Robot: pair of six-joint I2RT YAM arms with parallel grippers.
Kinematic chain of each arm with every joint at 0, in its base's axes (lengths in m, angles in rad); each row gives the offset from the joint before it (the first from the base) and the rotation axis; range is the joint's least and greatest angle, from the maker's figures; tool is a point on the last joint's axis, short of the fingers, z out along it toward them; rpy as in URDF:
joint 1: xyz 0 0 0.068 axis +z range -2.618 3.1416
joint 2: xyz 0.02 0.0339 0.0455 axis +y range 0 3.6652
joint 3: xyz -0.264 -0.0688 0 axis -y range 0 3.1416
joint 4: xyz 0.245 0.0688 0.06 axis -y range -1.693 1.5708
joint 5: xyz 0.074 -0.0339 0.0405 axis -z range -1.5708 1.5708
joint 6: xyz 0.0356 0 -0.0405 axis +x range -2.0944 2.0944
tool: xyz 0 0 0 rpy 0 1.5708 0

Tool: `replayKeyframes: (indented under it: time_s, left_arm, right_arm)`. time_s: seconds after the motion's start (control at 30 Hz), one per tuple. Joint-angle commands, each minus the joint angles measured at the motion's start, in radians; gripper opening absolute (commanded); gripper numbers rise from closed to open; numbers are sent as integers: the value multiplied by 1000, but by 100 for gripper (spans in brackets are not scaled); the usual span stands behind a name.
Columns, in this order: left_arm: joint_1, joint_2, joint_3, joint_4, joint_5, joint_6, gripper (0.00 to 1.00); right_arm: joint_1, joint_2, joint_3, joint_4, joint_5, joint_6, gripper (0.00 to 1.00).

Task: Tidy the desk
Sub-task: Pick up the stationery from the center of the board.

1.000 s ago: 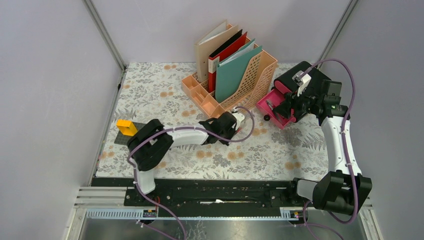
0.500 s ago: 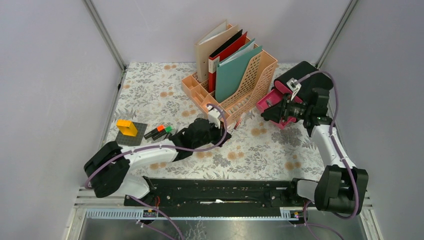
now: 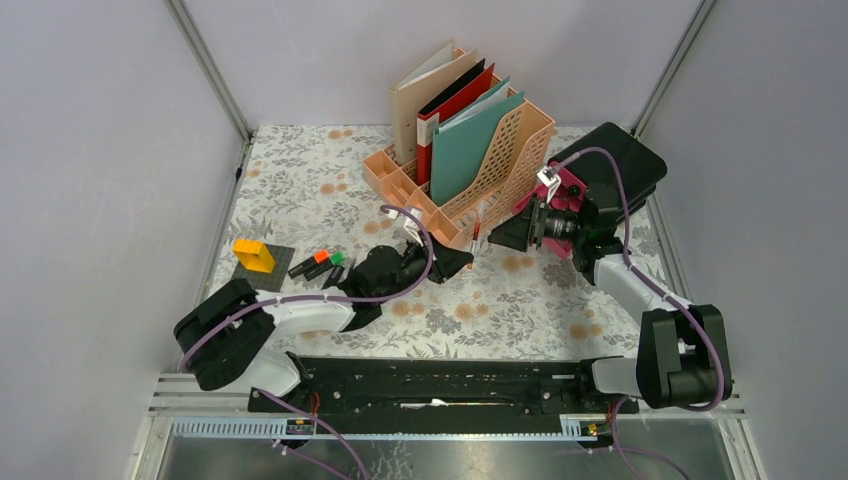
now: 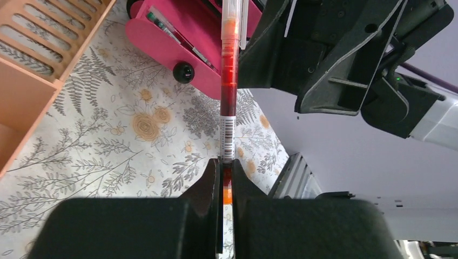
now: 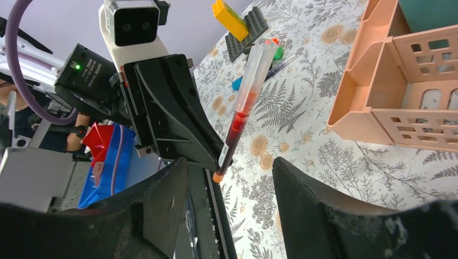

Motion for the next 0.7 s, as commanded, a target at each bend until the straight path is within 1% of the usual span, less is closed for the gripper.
replayKeyframes:
  time_s: [0.0, 0.13, 0.27, 0.47, 0.57, 0.67]
  left_arm:
    - [-2, 51, 20, 172, 25, -84, 0]
    - [-9, 86, 36, 187, 48, -94, 0]
    - [-15, 110, 44, 209, 63, -104, 0]
    - [-17, 128, 47, 230, 78, -114, 0]
    - [-18, 130, 47, 234, 83, -116, 0]
    - [-18, 129, 49, 235, 89, -115, 0]
  right_arm:
    - [36, 32, 1, 123, 64, 99, 65]
    - [47, 59, -2, 157, 87, 143, 62]
    - [68, 76, -5, 169, 92, 155, 58]
    - [100, 92, -2, 172, 88, 150, 47]
    - [107, 100, 2, 165, 89, 144, 39]
    - [110, 107, 11, 161, 80, 140, 25]
